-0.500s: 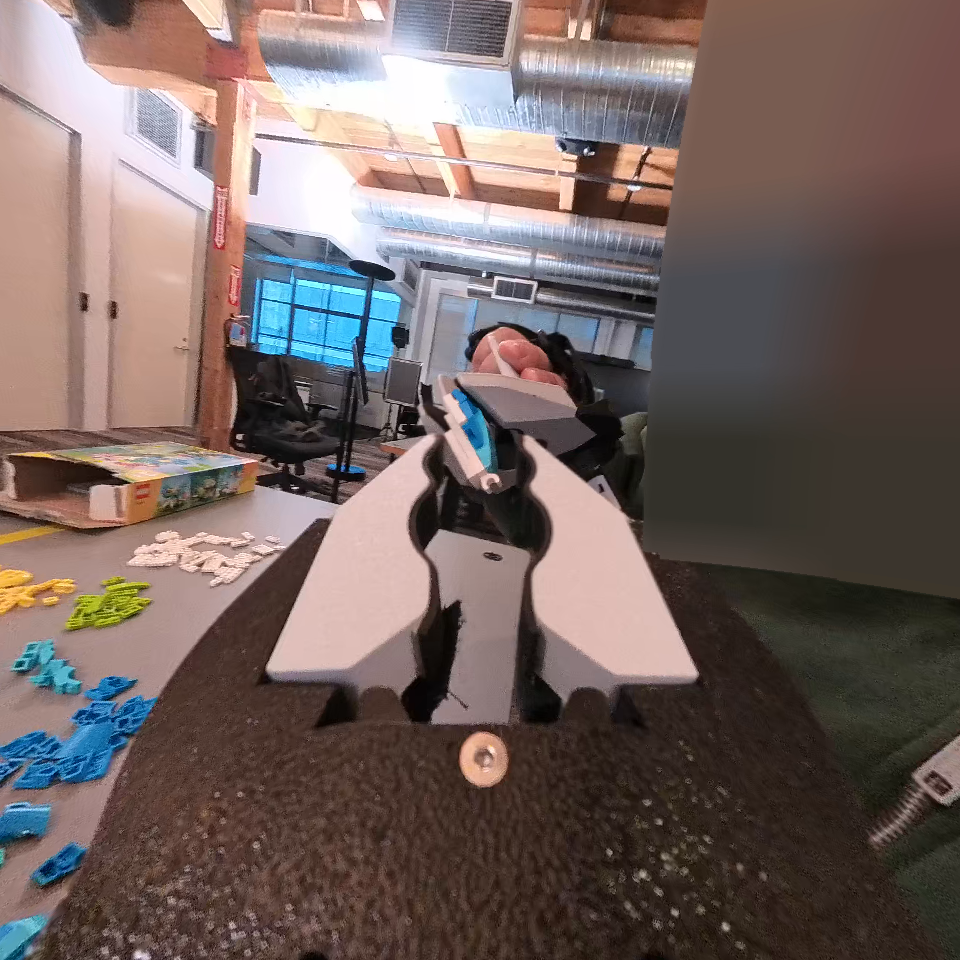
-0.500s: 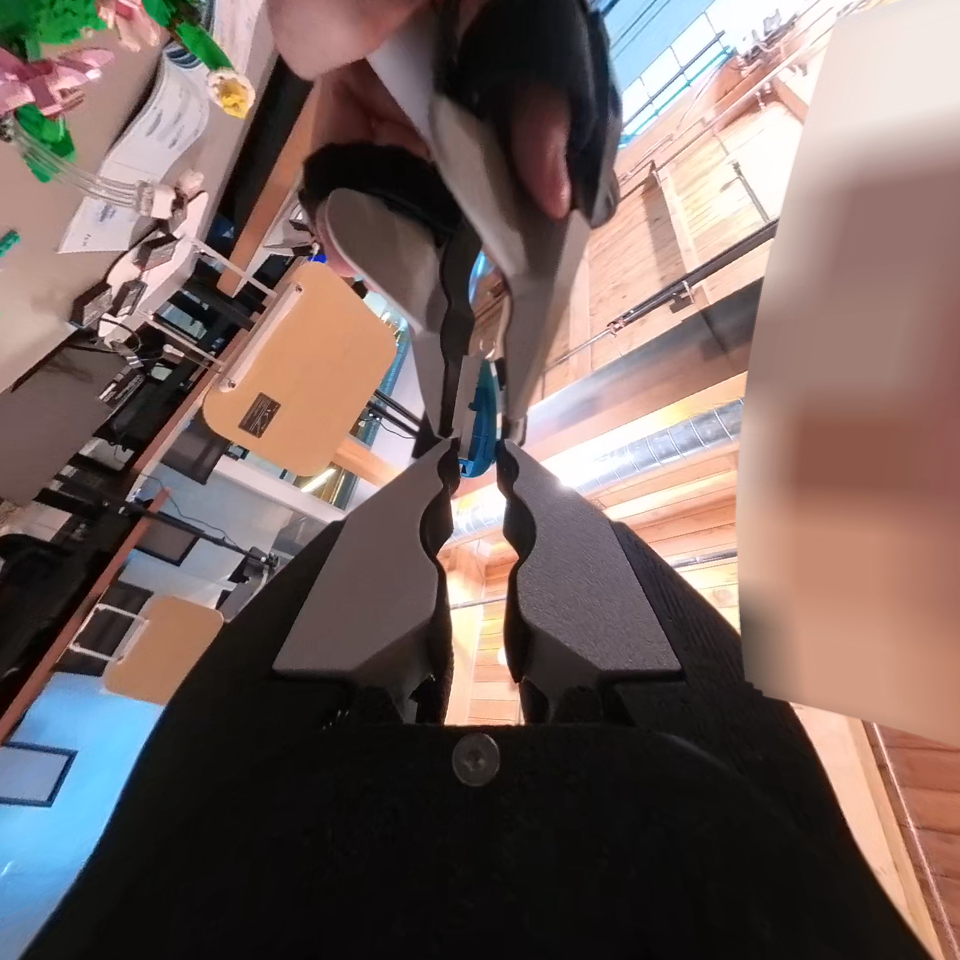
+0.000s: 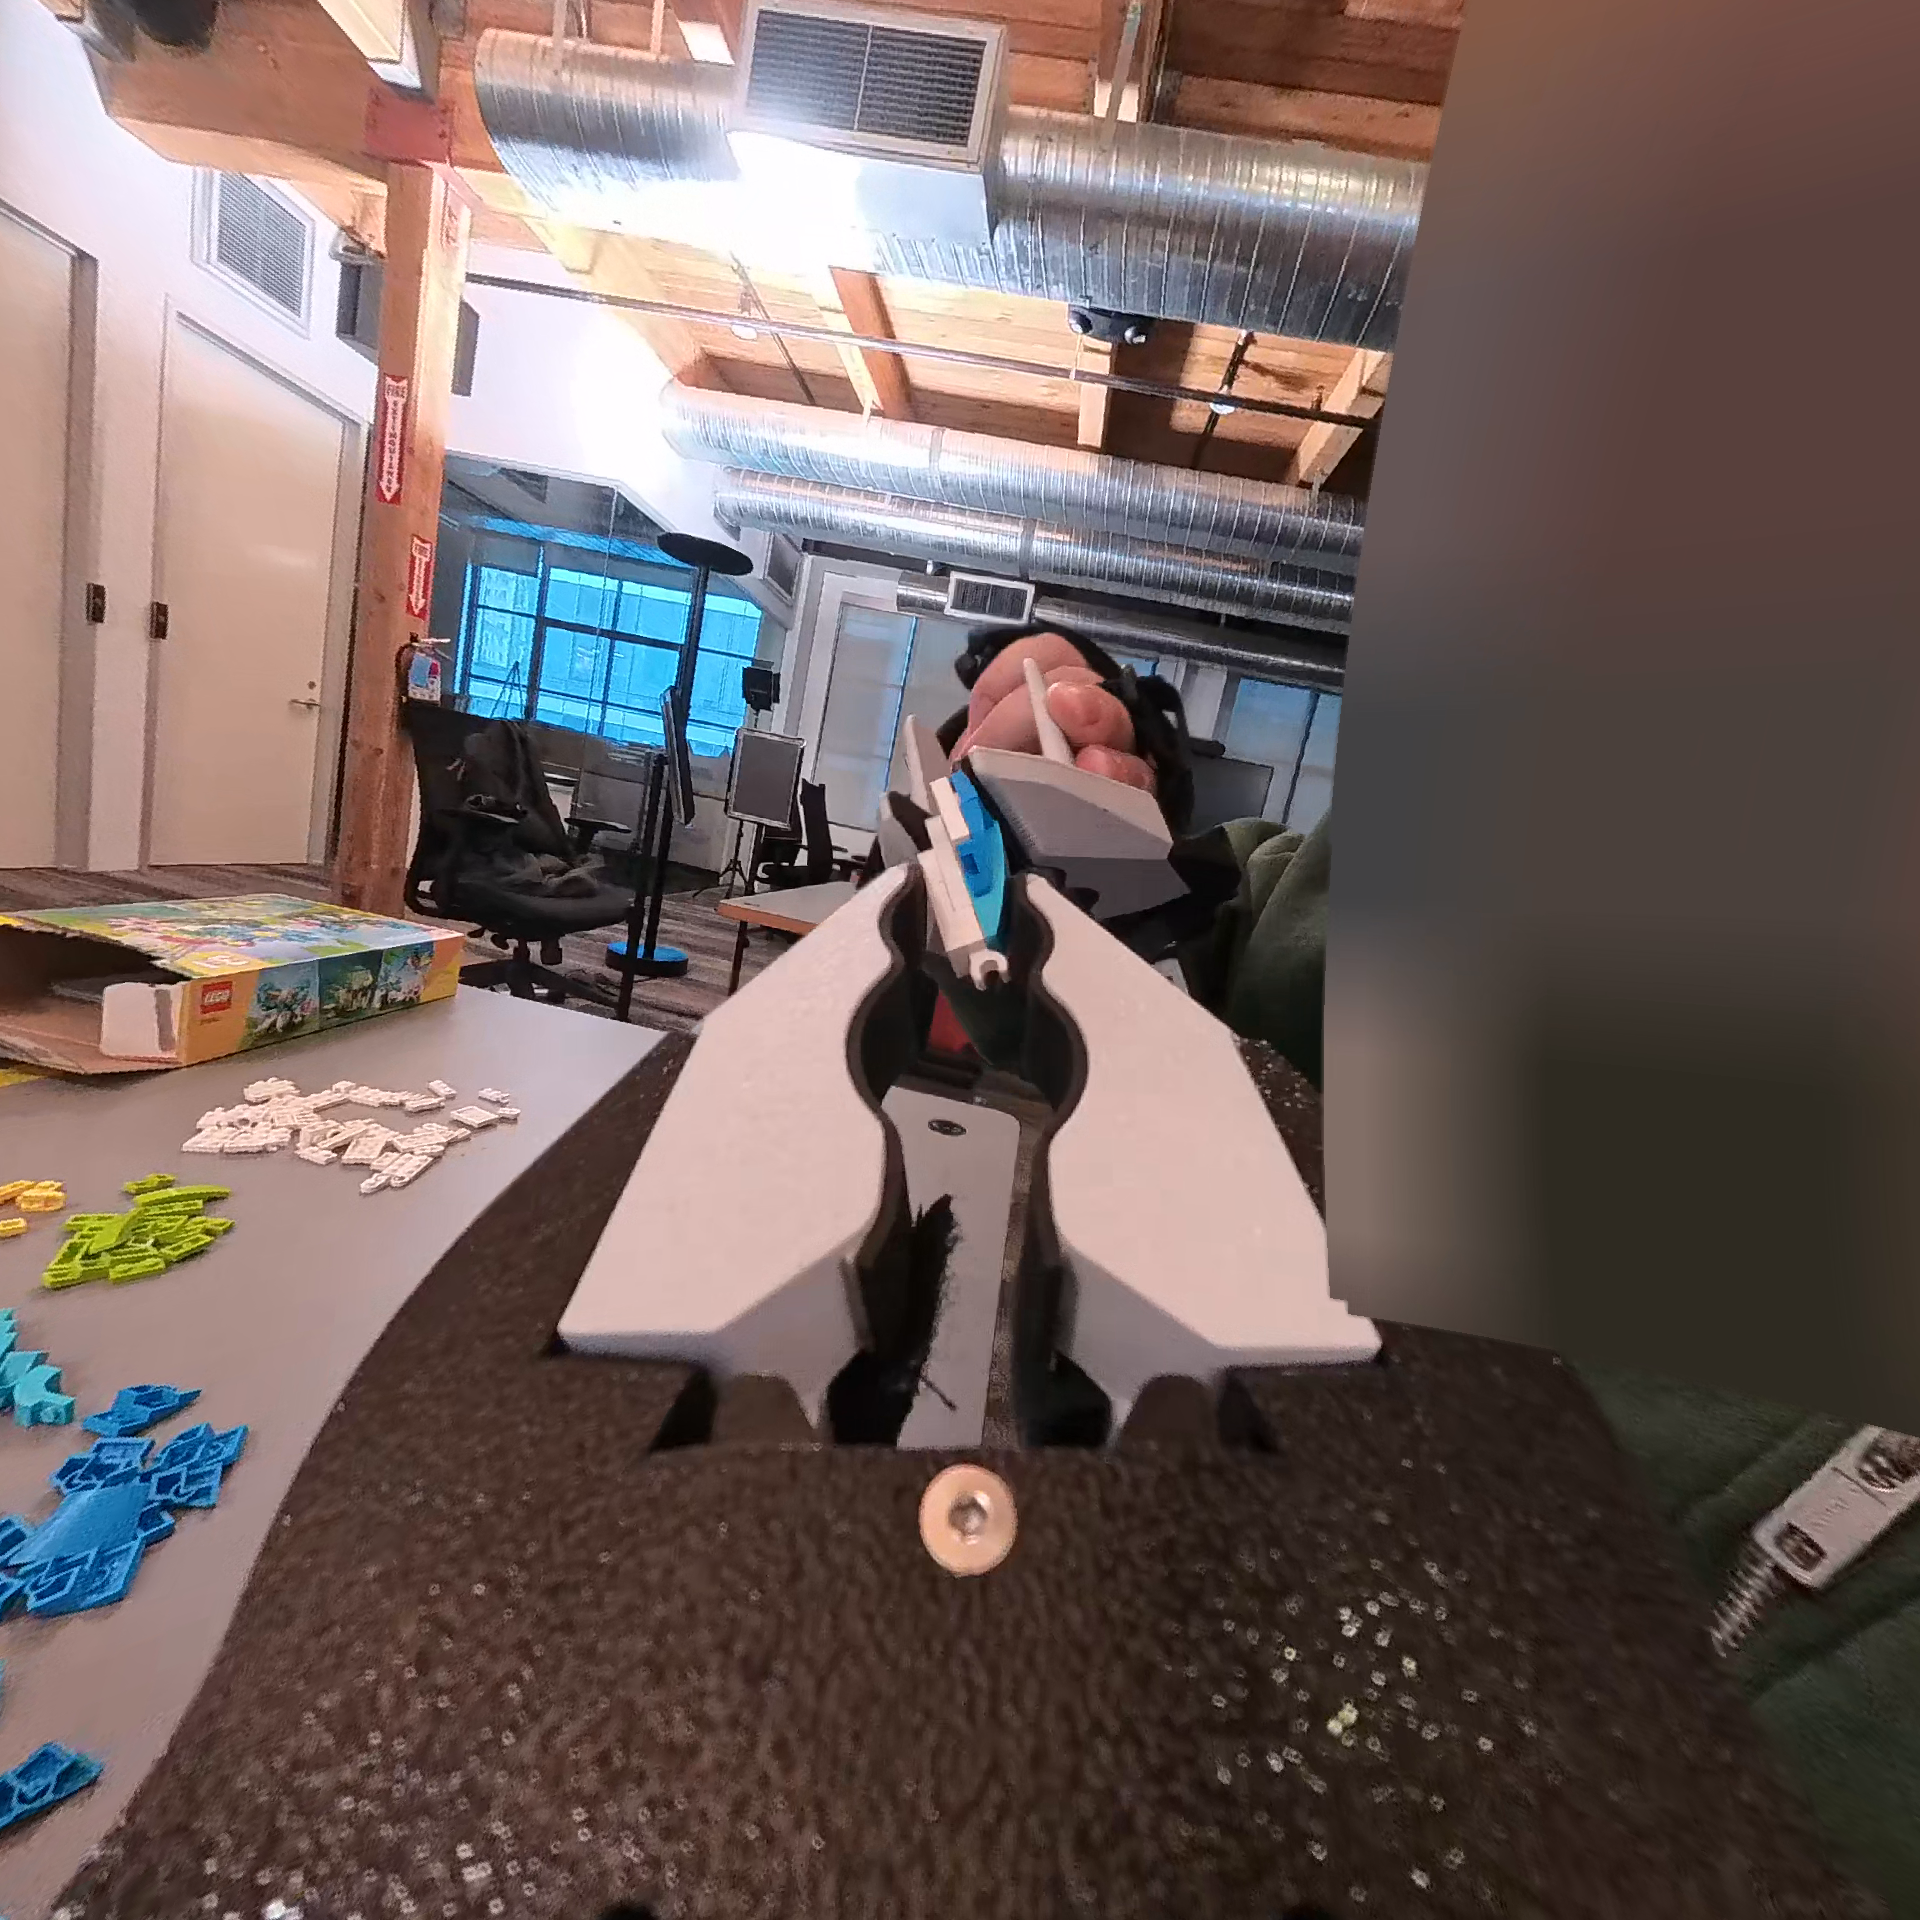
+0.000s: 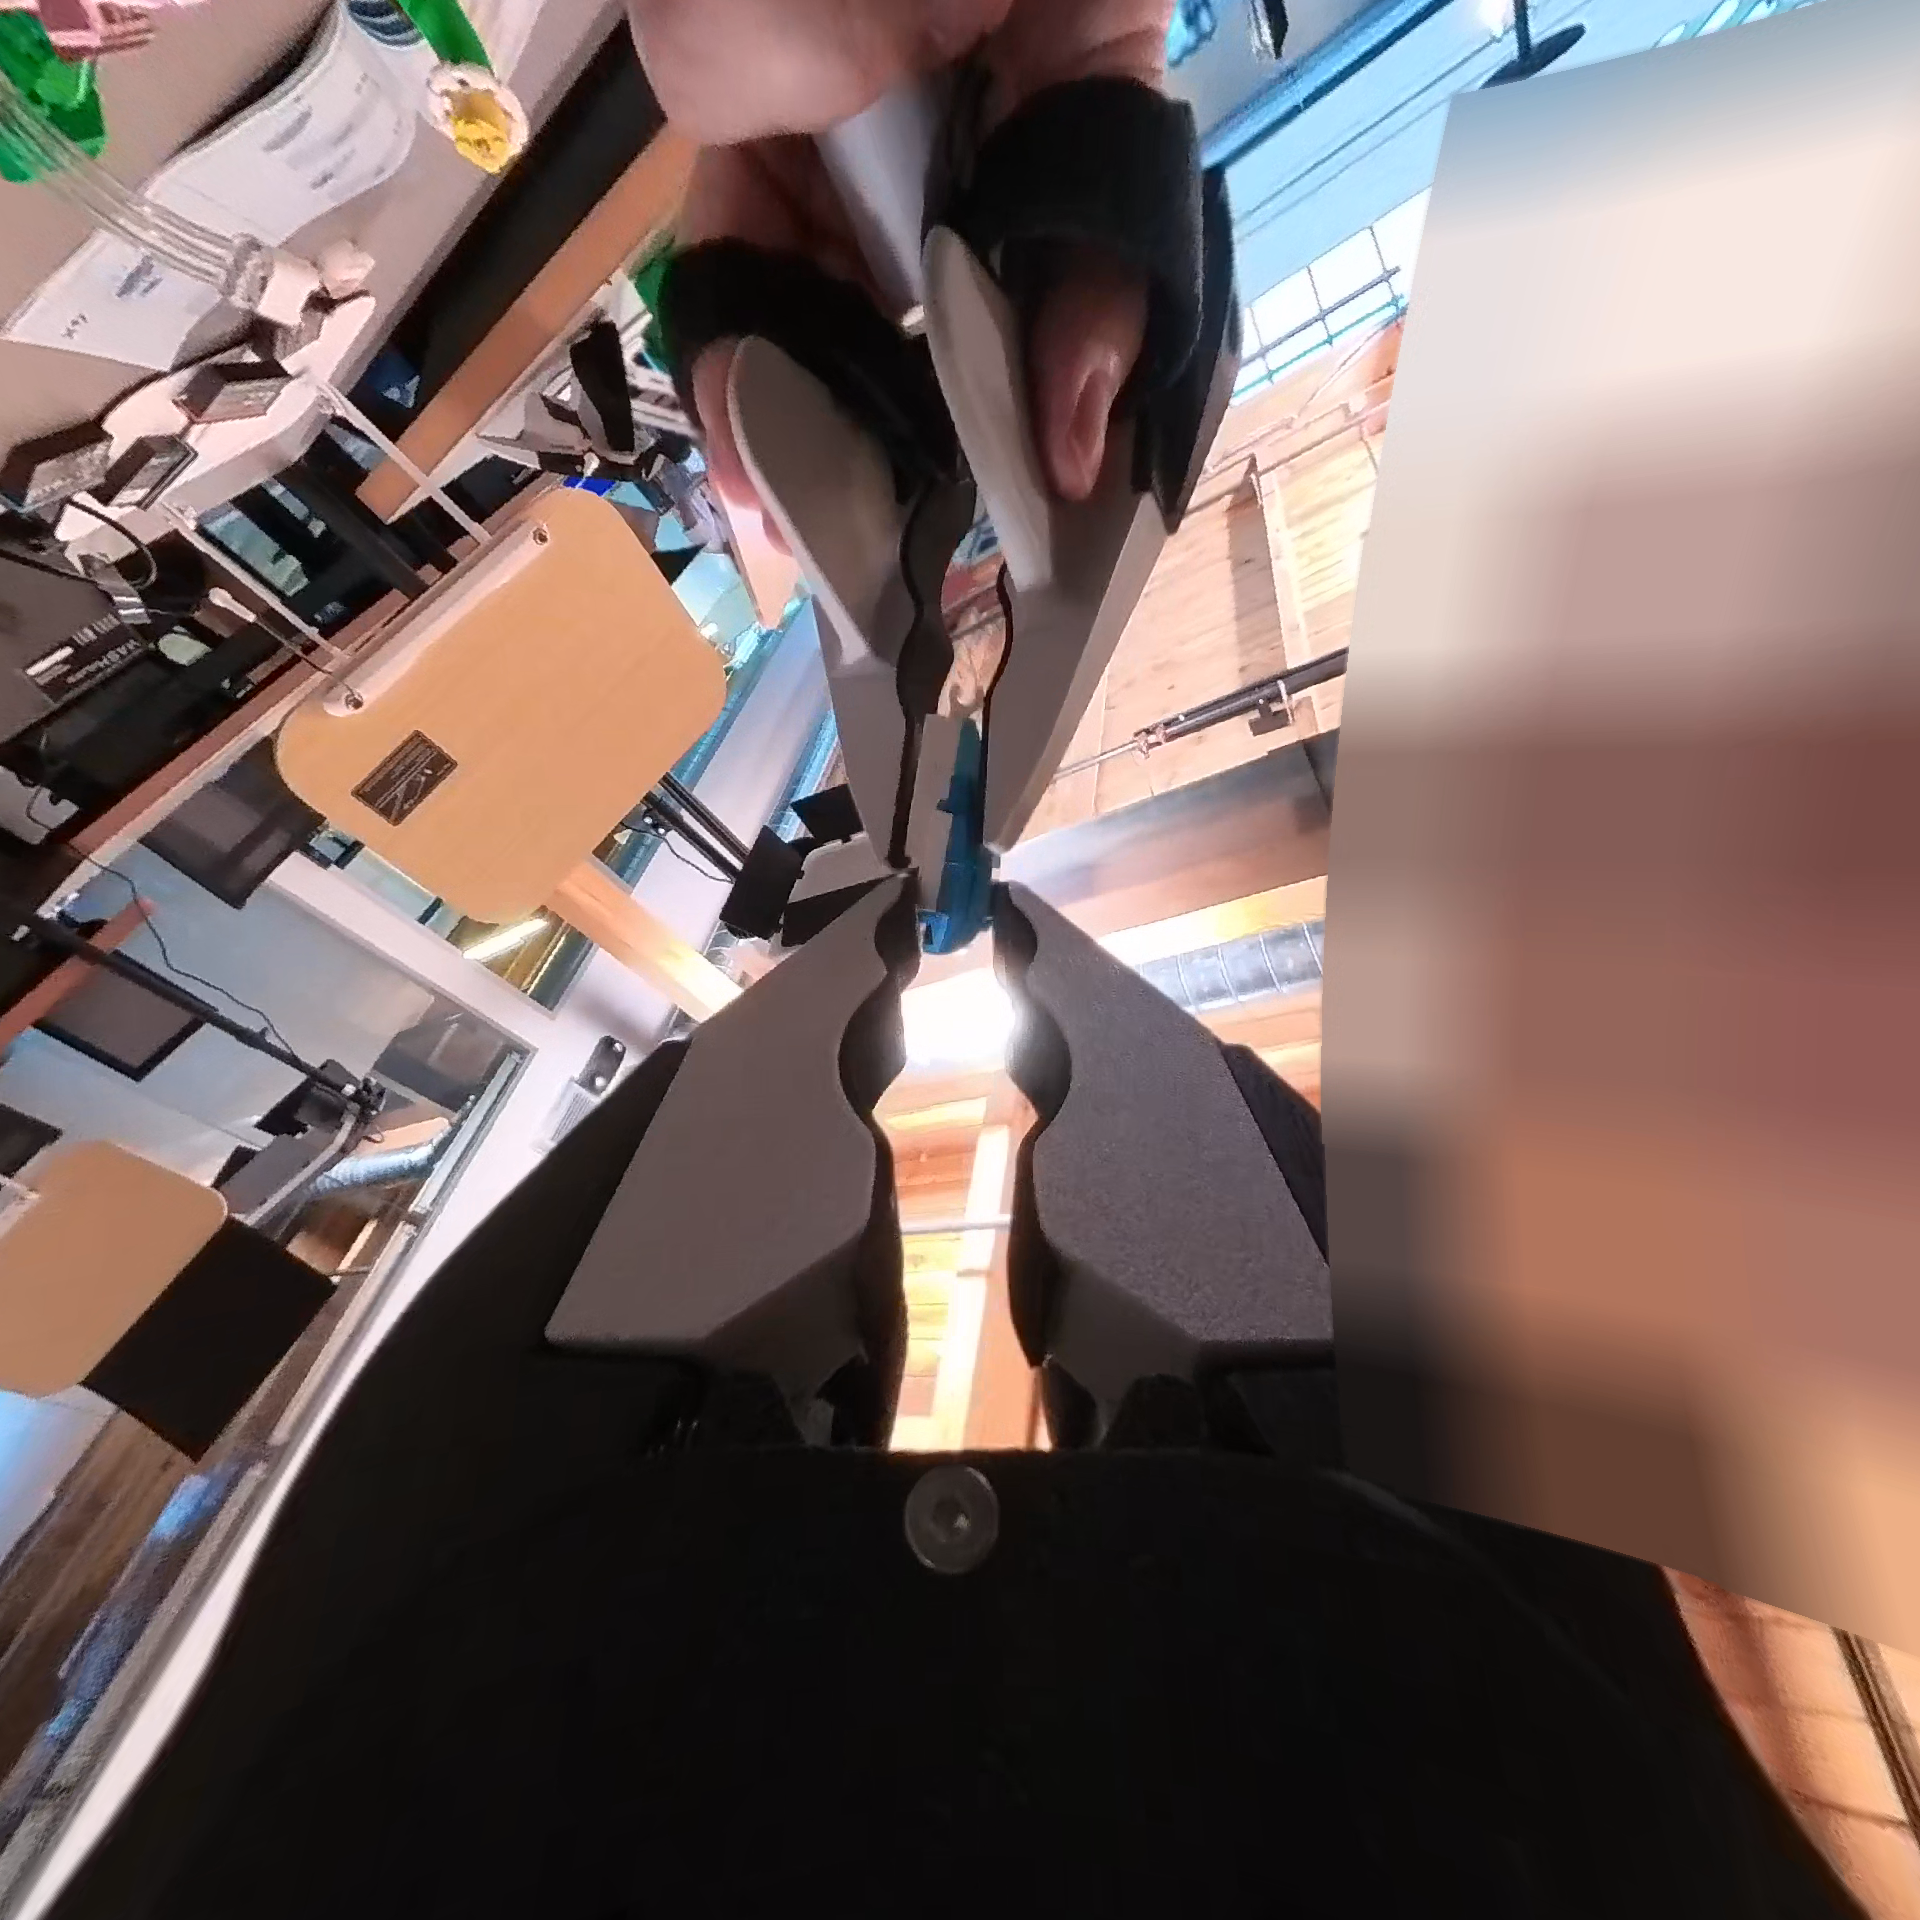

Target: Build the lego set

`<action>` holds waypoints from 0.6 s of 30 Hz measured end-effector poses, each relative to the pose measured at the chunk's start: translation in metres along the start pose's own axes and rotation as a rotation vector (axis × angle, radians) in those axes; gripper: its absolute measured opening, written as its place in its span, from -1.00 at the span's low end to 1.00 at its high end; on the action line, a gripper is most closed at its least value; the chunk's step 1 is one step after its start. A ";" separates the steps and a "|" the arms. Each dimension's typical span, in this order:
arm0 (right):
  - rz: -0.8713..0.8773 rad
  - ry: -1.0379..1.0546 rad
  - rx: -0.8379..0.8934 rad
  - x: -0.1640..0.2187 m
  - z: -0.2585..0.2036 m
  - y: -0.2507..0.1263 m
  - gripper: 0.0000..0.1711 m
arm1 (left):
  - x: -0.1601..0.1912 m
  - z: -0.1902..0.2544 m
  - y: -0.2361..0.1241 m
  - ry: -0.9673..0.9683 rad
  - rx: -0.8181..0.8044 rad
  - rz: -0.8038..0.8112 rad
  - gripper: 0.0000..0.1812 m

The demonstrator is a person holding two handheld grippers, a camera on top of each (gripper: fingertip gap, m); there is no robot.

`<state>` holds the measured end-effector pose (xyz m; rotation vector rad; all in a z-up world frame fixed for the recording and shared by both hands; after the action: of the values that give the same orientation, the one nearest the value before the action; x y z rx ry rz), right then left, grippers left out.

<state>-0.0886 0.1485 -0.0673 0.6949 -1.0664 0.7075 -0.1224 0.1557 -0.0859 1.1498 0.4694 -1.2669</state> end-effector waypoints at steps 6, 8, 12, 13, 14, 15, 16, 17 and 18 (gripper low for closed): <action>0.023 -0.035 -0.022 -0.001 -0.003 0.001 -0.85 | 0.002 -0.004 -0.001 -0.020 -0.001 0.026 -0.86; 0.024 -0.028 -0.024 -0.001 -0.003 0.001 -0.85 | 0.002 -0.004 0.000 -0.012 -0.003 0.028 -0.86; 0.019 -0.023 -0.033 0.000 -0.005 0.002 -0.76 | 0.001 -0.003 -0.001 0.000 -0.001 0.029 -0.86; 0.010 -0.010 -0.037 0.002 -0.005 0.002 -0.70 | 0.002 -0.003 -0.001 0.005 -0.003 0.028 -0.86; 0.001 0.005 -0.037 0.004 -0.005 0.001 -0.64 | 0.002 -0.003 -0.001 0.010 -0.004 0.026 -0.86; -0.008 0.025 -0.038 0.007 -0.005 0.000 -0.59 | 0.002 -0.003 -0.001 0.017 -0.006 0.027 -0.86; -0.016 0.058 -0.047 0.010 -0.007 -0.001 -0.54 | 0.001 -0.004 -0.002 0.029 -0.011 0.028 -0.86; -0.025 0.112 -0.072 0.015 -0.012 -0.004 -0.52 | 0.001 -0.005 -0.003 0.043 -0.019 0.025 -0.86; -0.034 0.199 -0.111 0.021 -0.020 -0.008 -0.52 | 0.000 -0.007 -0.003 0.058 -0.028 0.021 -0.86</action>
<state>-0.0654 0.1636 -0.0555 0.5344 -0.9015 0.6688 -0.1236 0.1619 -0.0898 1.1675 0.5150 -1.2083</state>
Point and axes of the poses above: each gripper's, where its closed fingertips meet, y out along the fingers, x out of its underside, z = x × y across the jaws, the point moved 3 cm from there along -y, back along the fingers, and after that the axes turned 14 degrees about -y, right-handed, at the moved point
